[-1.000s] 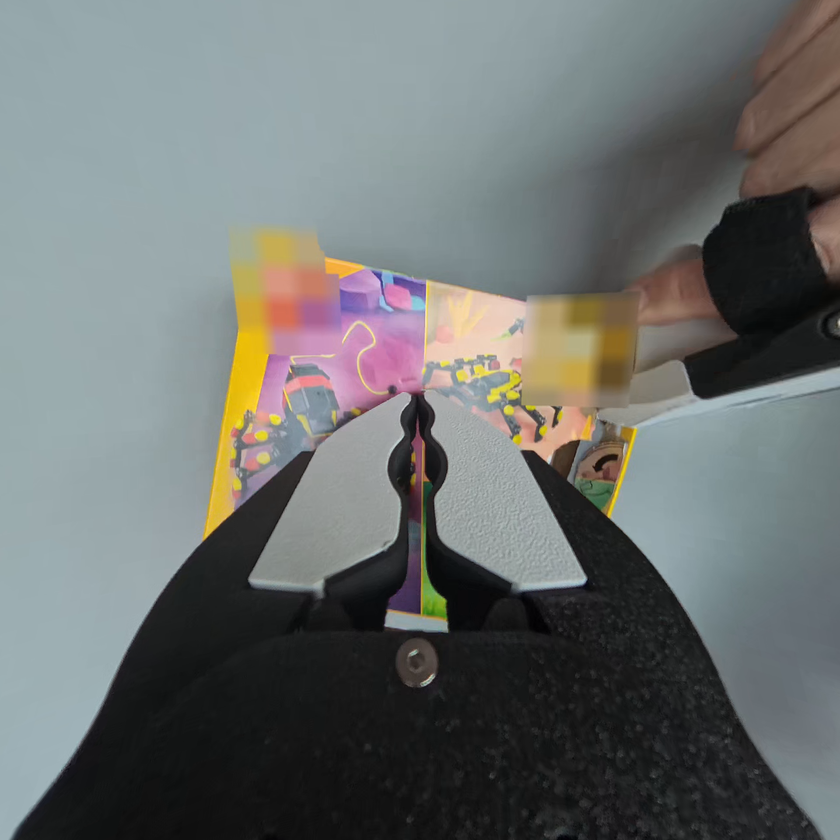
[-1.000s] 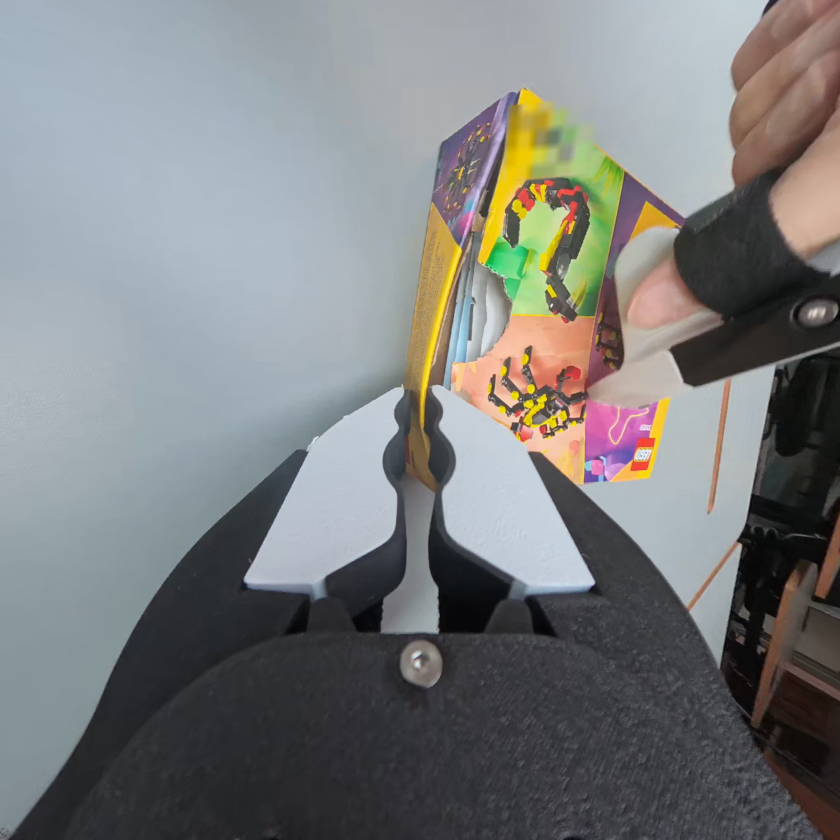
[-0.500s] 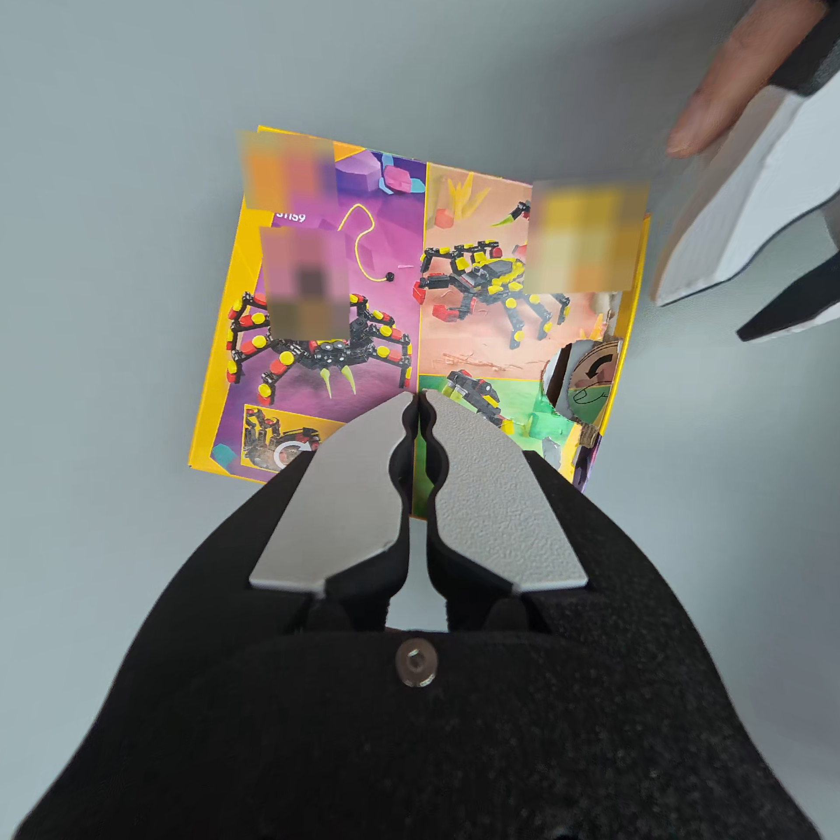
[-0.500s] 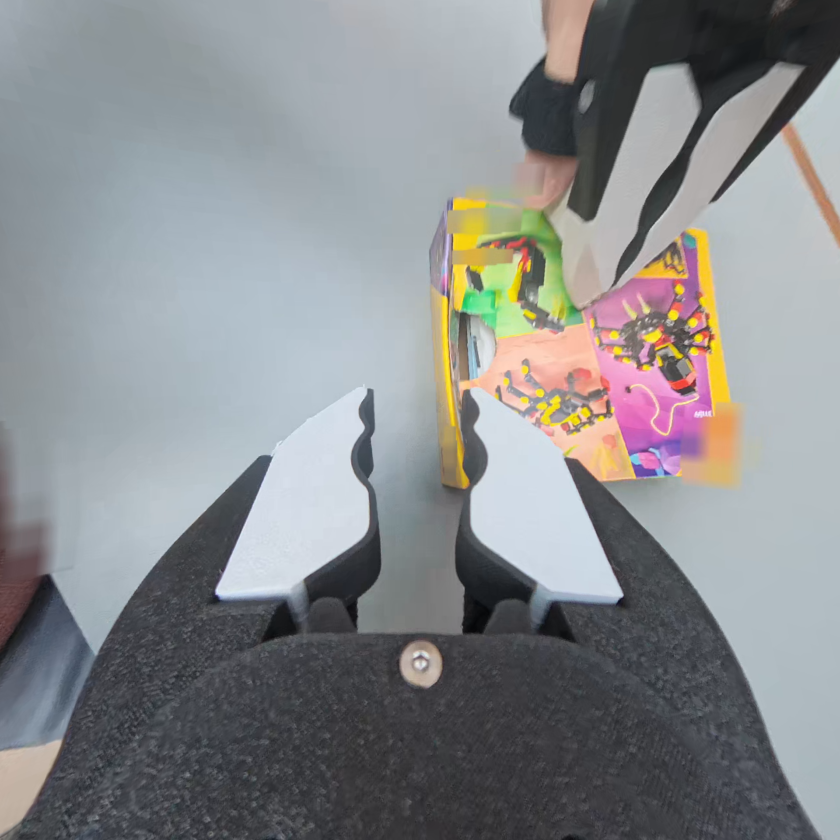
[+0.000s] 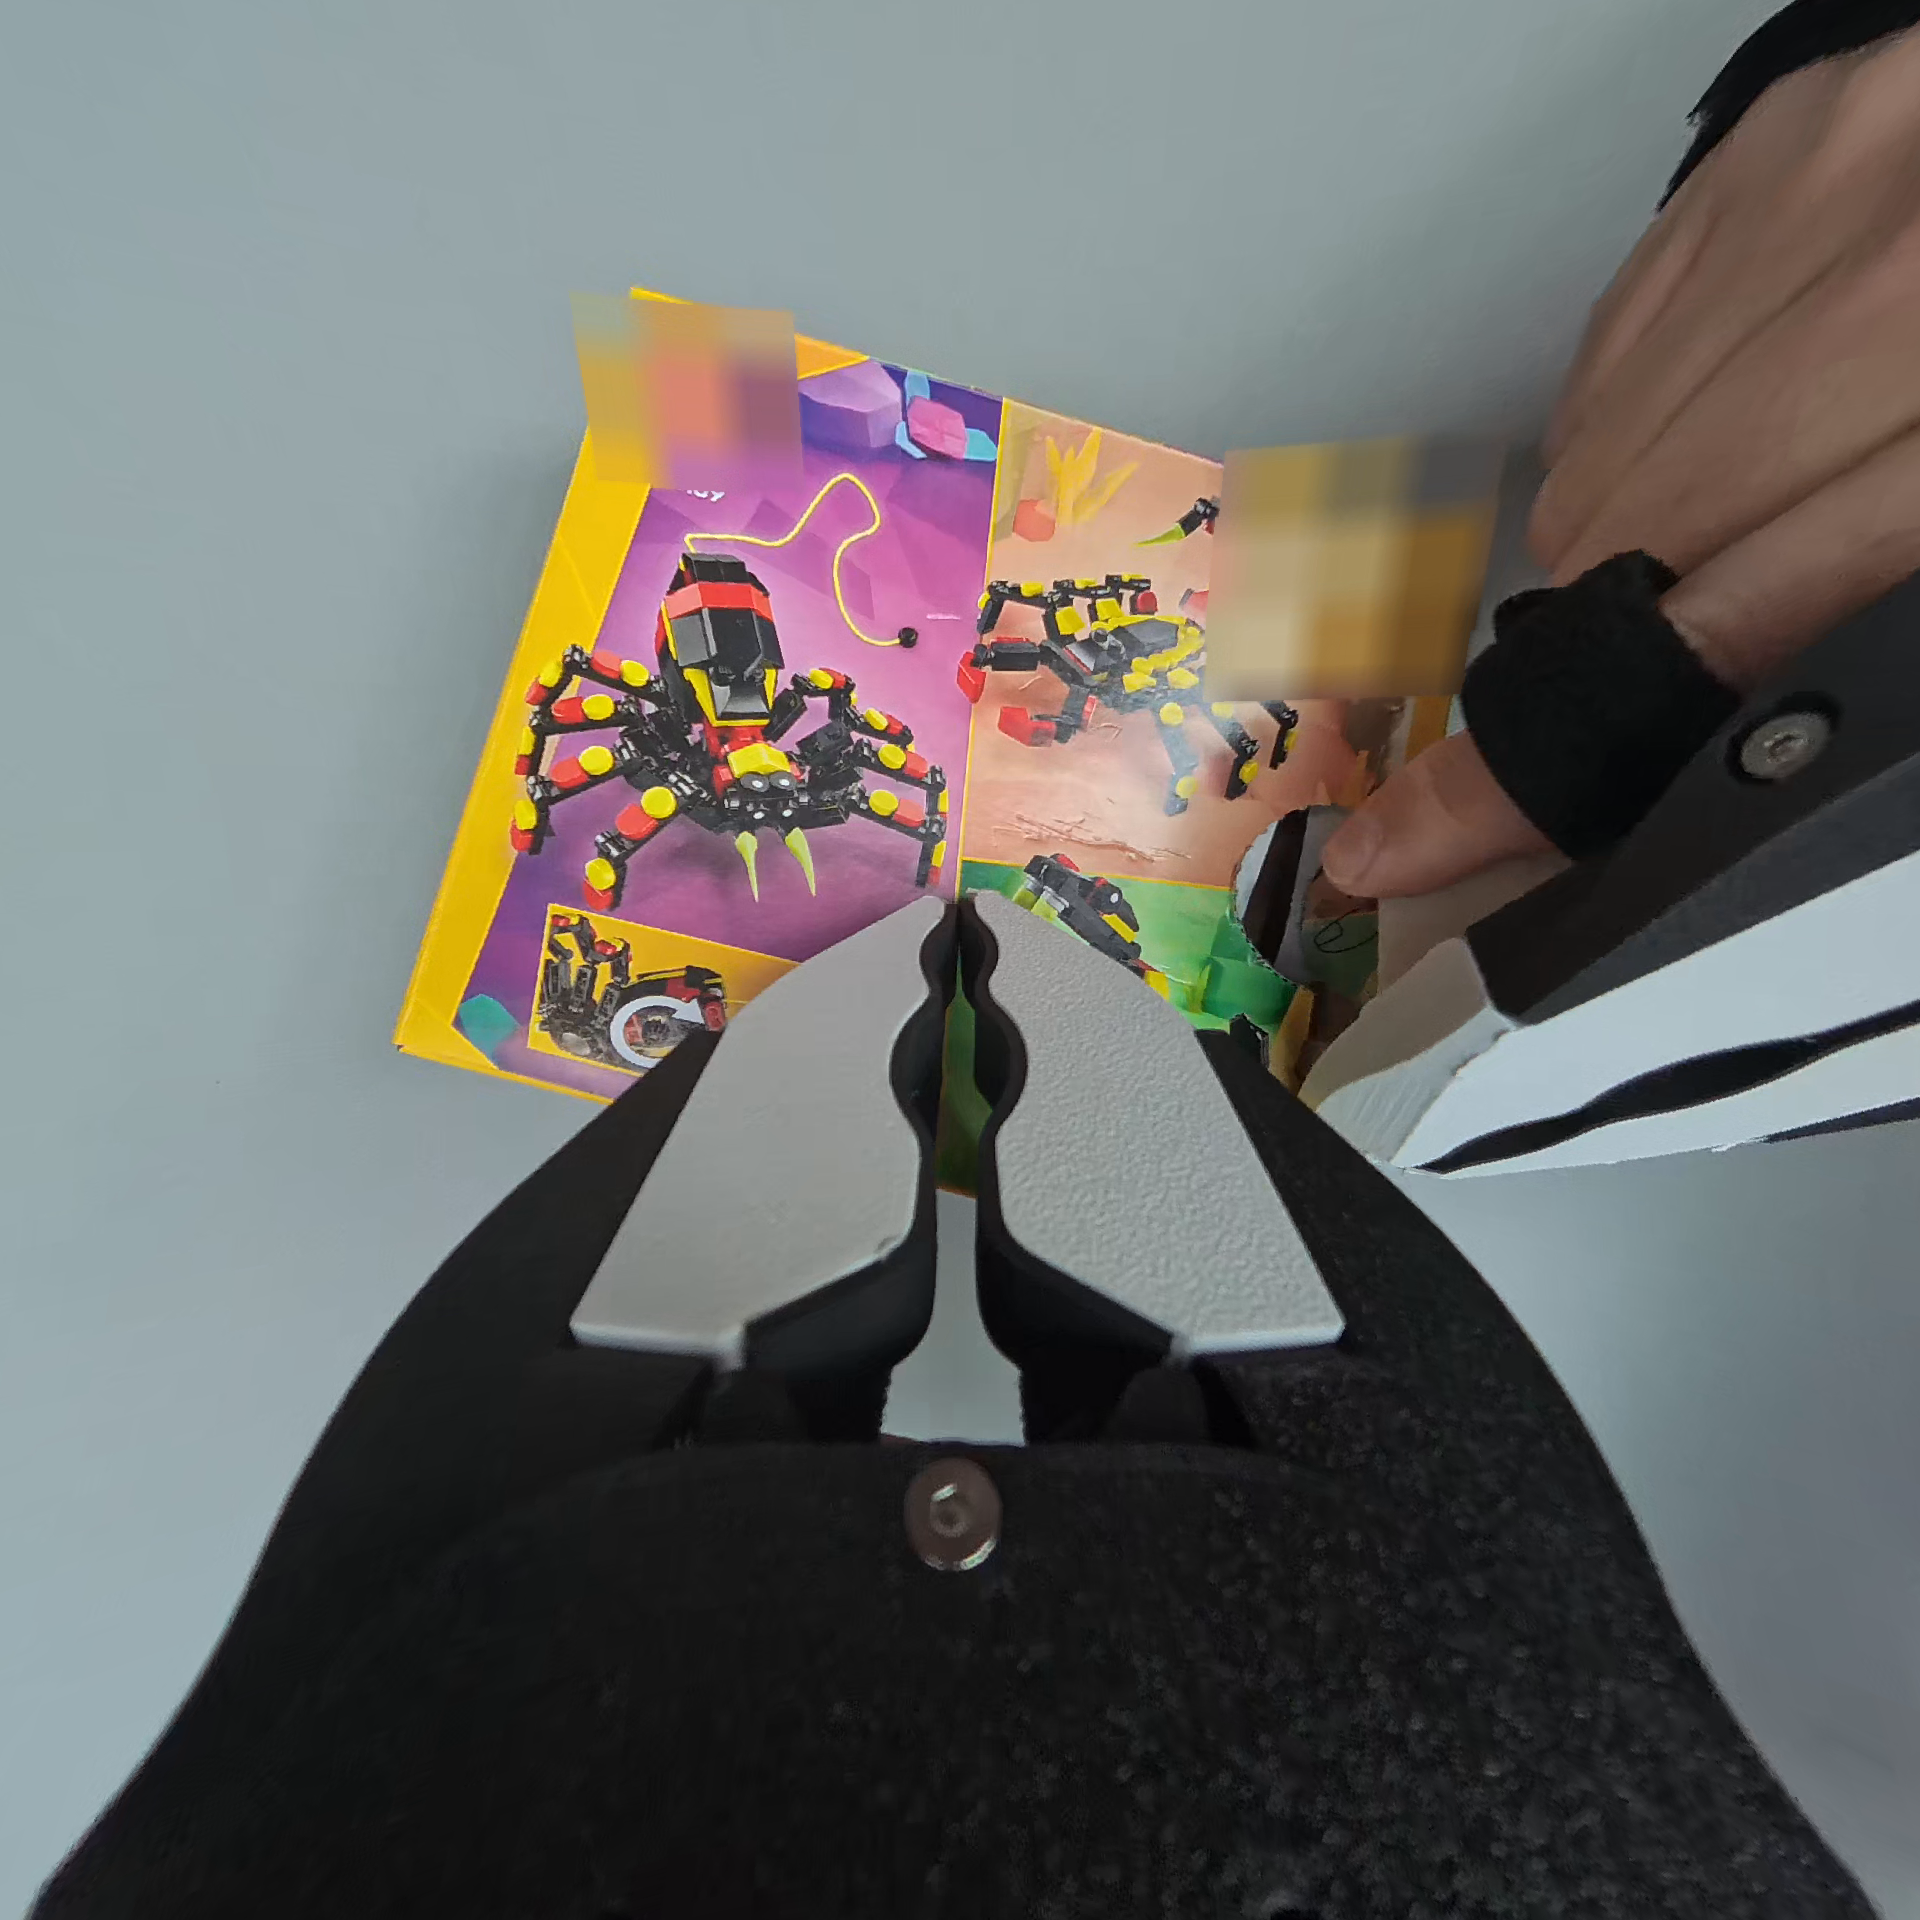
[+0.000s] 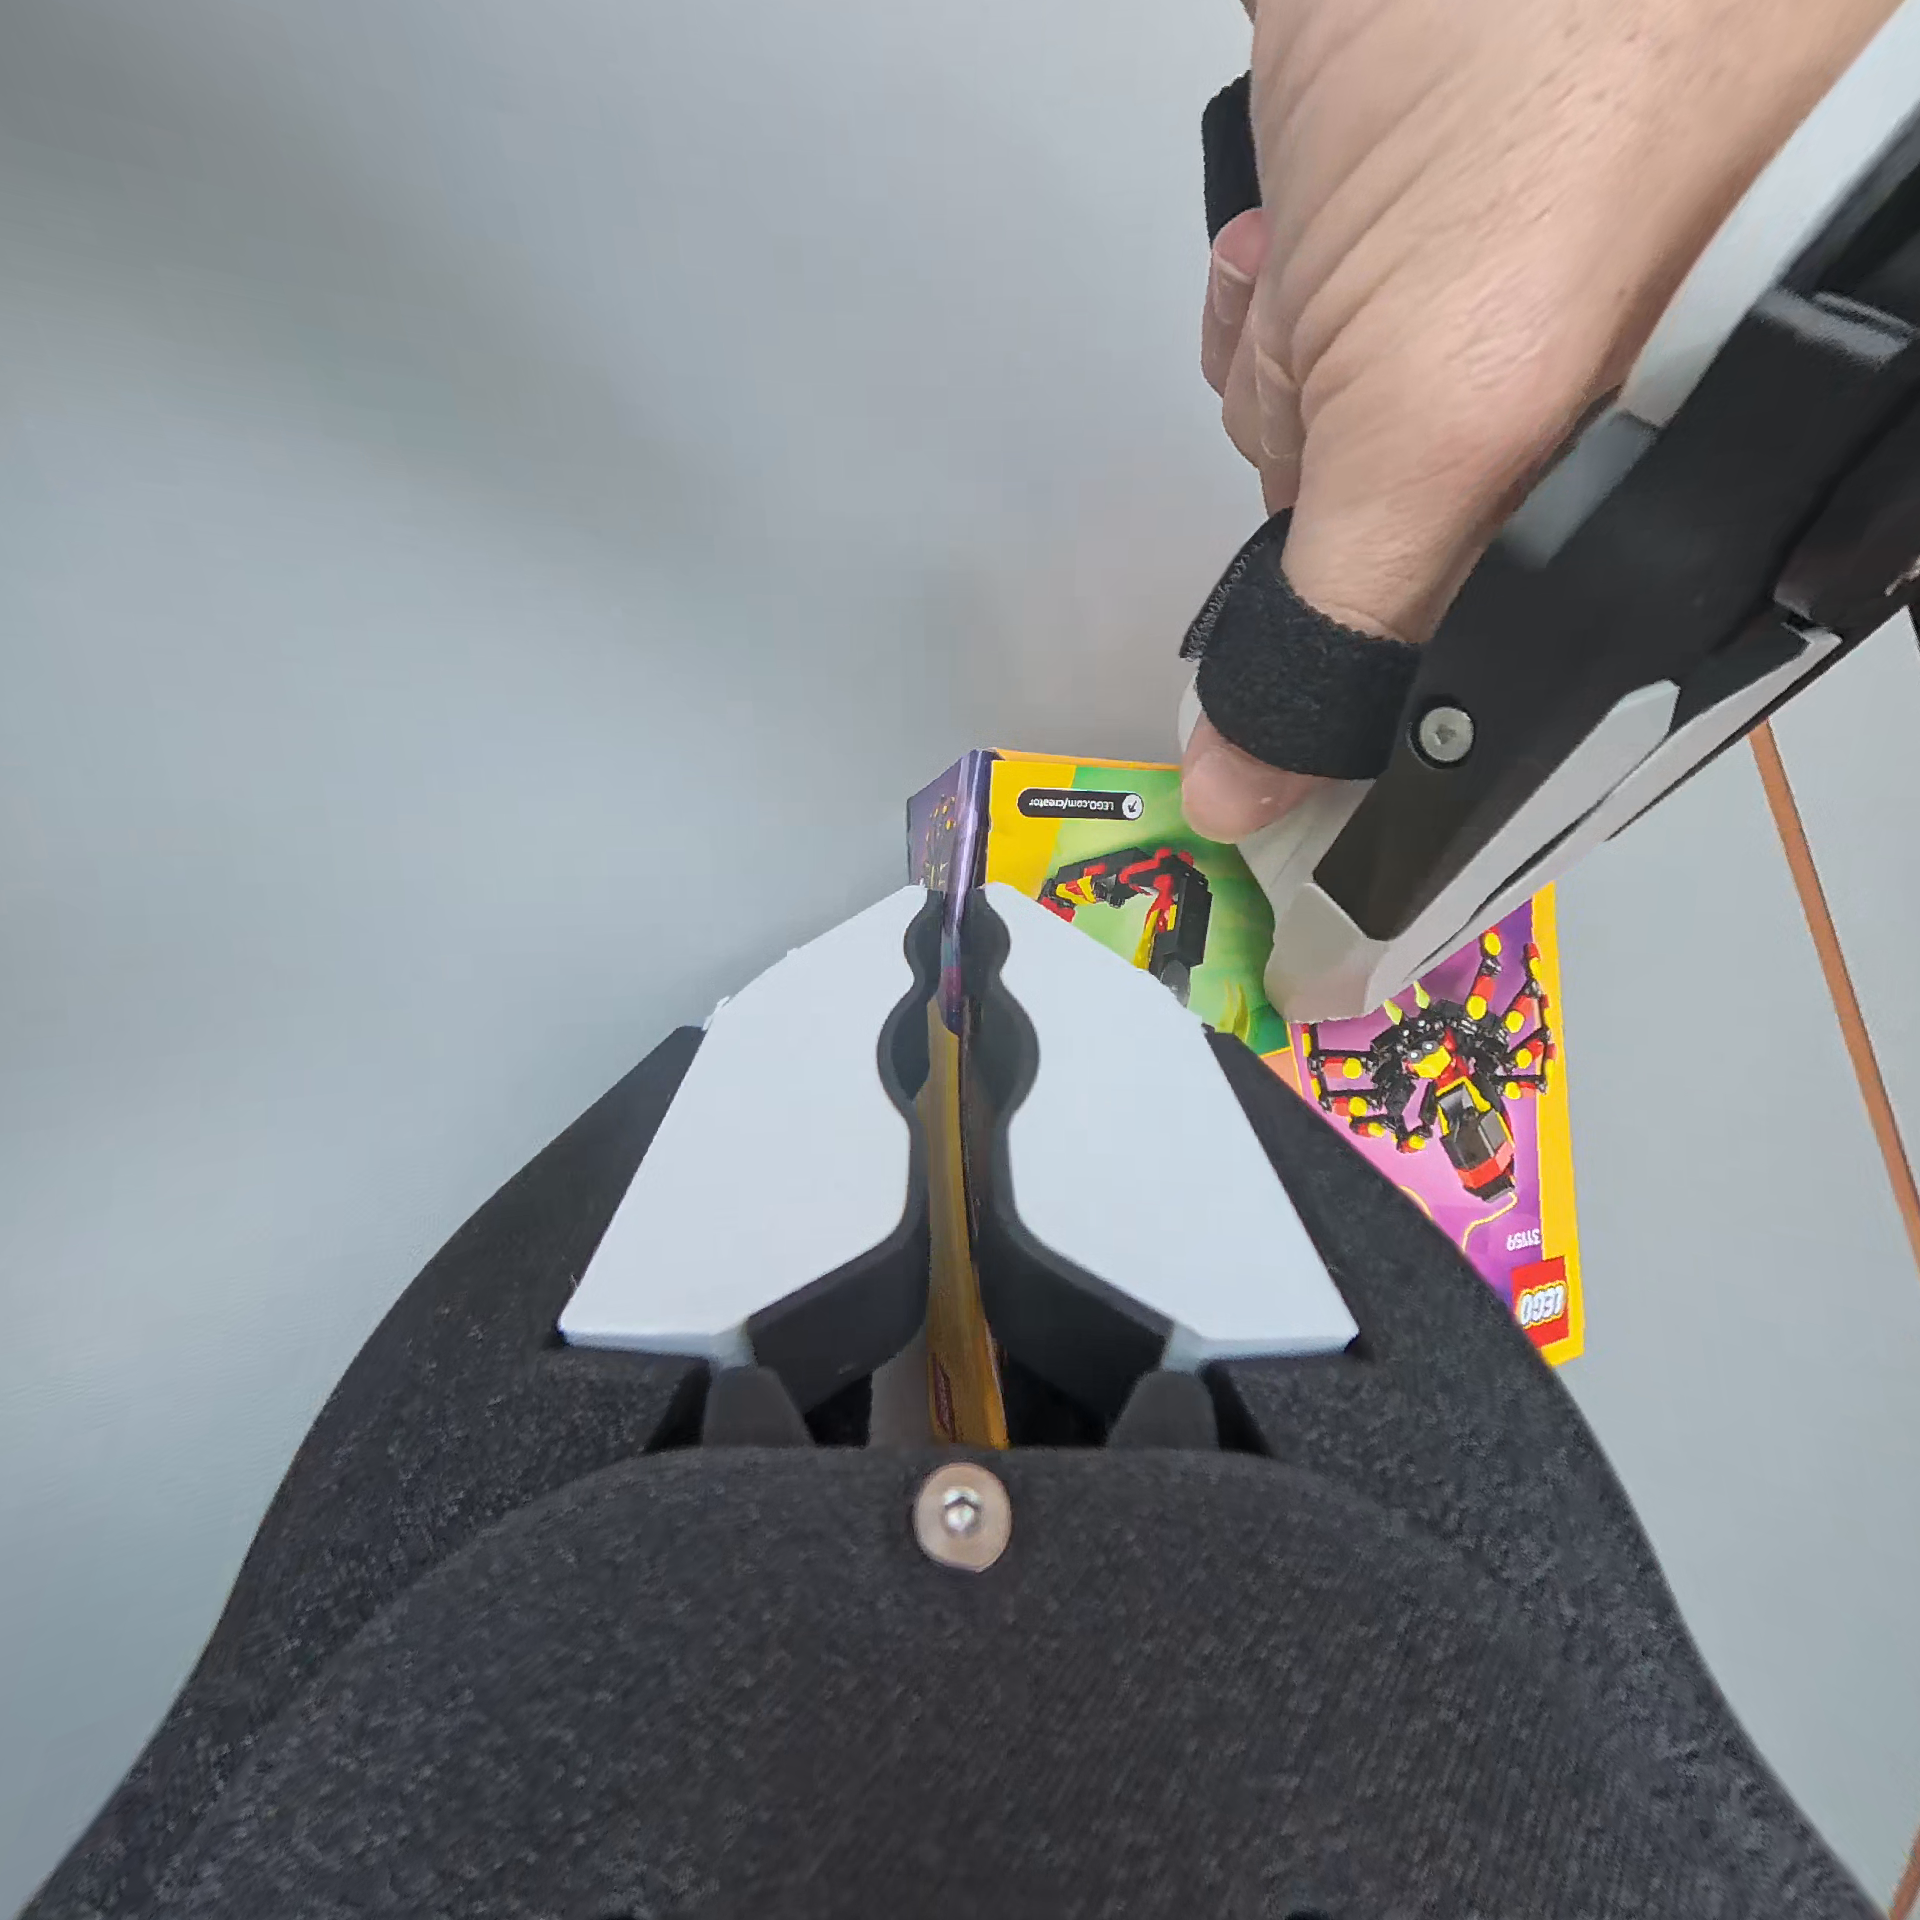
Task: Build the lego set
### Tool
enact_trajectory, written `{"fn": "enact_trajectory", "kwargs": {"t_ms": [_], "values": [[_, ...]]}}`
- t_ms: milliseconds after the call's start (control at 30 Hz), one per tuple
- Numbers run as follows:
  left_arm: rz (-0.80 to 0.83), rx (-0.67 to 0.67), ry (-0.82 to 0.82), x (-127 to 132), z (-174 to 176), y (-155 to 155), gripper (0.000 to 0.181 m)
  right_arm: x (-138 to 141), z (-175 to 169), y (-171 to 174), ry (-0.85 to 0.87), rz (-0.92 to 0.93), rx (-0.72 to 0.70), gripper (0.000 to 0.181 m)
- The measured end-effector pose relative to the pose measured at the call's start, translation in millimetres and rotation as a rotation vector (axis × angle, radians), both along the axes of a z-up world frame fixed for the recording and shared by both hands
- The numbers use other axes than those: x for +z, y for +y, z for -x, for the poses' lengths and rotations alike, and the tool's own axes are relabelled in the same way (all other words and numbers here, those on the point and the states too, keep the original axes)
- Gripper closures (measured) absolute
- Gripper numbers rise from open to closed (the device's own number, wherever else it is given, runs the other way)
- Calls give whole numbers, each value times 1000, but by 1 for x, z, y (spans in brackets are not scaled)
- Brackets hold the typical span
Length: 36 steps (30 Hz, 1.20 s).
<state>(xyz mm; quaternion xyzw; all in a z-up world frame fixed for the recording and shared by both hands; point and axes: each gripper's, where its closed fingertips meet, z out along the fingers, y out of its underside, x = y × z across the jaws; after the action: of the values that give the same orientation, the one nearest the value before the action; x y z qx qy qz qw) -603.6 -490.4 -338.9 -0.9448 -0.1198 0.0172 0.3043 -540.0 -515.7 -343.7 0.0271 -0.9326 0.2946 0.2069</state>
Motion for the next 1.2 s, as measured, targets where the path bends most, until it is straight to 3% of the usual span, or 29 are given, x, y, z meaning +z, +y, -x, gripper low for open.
{"fn": "enact_trajectory", "kwargs": {"t_ms": [100,200,500,1200], "values": [[-4,-4,6,0,0,0,181,-2,-1,0,28,-89,41,178],[5,-9,19,-1,0,1,181,-2,-2,0,162,-179,95,178],[23,-25,20,-2,2,2,181,-2,-3,0,411,-264,177,177],[31,-44,-6,-4,1,7,181,-3,-7,-2,597,-407,317,175]]}}
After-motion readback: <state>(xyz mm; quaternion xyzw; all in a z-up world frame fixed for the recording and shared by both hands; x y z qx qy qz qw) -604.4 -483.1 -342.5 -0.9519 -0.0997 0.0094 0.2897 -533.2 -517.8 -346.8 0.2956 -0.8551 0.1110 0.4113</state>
